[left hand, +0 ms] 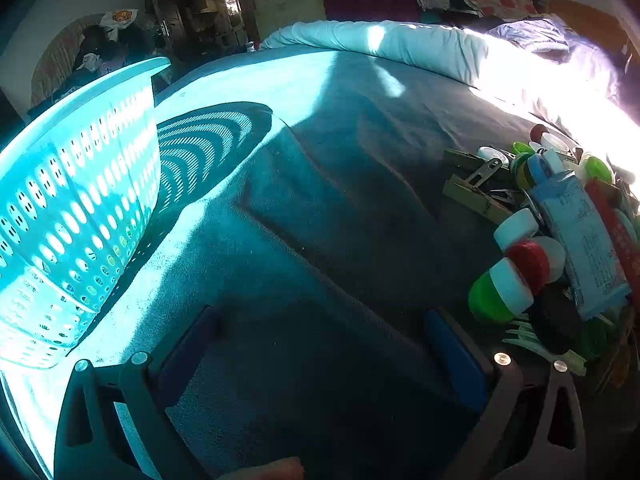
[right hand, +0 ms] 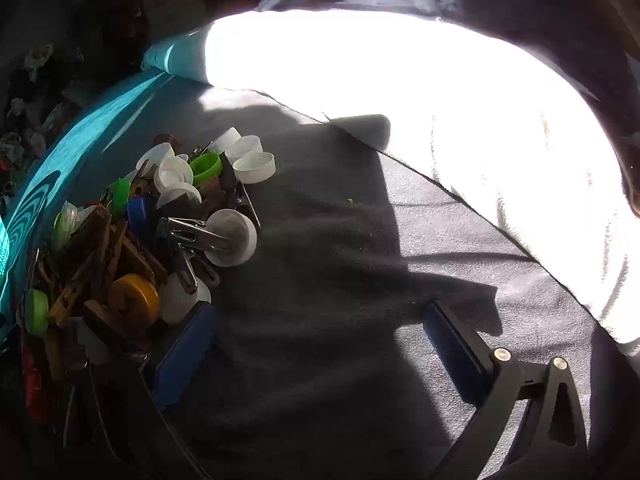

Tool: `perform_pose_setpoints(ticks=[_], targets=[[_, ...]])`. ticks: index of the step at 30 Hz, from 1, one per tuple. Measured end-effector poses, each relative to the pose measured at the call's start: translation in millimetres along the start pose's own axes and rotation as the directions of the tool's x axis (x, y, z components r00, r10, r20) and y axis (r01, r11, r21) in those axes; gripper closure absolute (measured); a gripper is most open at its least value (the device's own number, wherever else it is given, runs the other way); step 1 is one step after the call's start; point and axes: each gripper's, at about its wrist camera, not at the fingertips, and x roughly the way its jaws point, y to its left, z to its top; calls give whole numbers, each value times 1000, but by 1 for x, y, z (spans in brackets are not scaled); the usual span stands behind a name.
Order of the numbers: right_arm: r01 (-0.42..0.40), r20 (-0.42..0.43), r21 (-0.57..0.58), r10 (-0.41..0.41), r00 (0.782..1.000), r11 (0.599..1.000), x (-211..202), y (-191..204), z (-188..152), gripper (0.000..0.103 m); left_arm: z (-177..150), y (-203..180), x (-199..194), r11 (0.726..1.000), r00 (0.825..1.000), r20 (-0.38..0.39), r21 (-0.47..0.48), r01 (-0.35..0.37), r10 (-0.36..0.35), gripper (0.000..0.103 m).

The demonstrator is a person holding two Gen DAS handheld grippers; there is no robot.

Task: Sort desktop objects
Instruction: 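Move the left gripper back toward the cap heap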

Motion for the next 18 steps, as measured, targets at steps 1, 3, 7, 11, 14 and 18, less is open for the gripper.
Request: perform_pose_setpoints(ticks=[1, 3, 7, 11, 14, 18], targets=[[20, 6, -18, -20, 1000, 1000, 1, 3, -1, 0, 1, 0, 2, 1000, 1000, 2, -1, 3, -3, 0], [53, 12, -45, -52, 999, 998, 3, 8, -2, 0, 0, -1, 3, 1000, 1000, 6, 3, 3, -3, 0], [58, 25, -41, -57, 998, 997, 0, 7, -5, 0, 2, -1, 6, 1000, 1000, 7, 8, 6, -6, 0], [59, 32, -41, -57, 998, 997, -2, 7, -7, 0, 3, 0, 8, 1000, 1000, 6, 8, 10, -10, 0], [57, 36, -40, -56, 998, 998, -5, 6, -9, 0, 2, -1, 8, 1000, 1000, 9, 9, 11, -11, 0], [55, 40, -40, -54, 998, 998, -8, 6, -12, 0, 1, -1, 7, 1000, 1000, 10, 8, 16, -16, 0]])
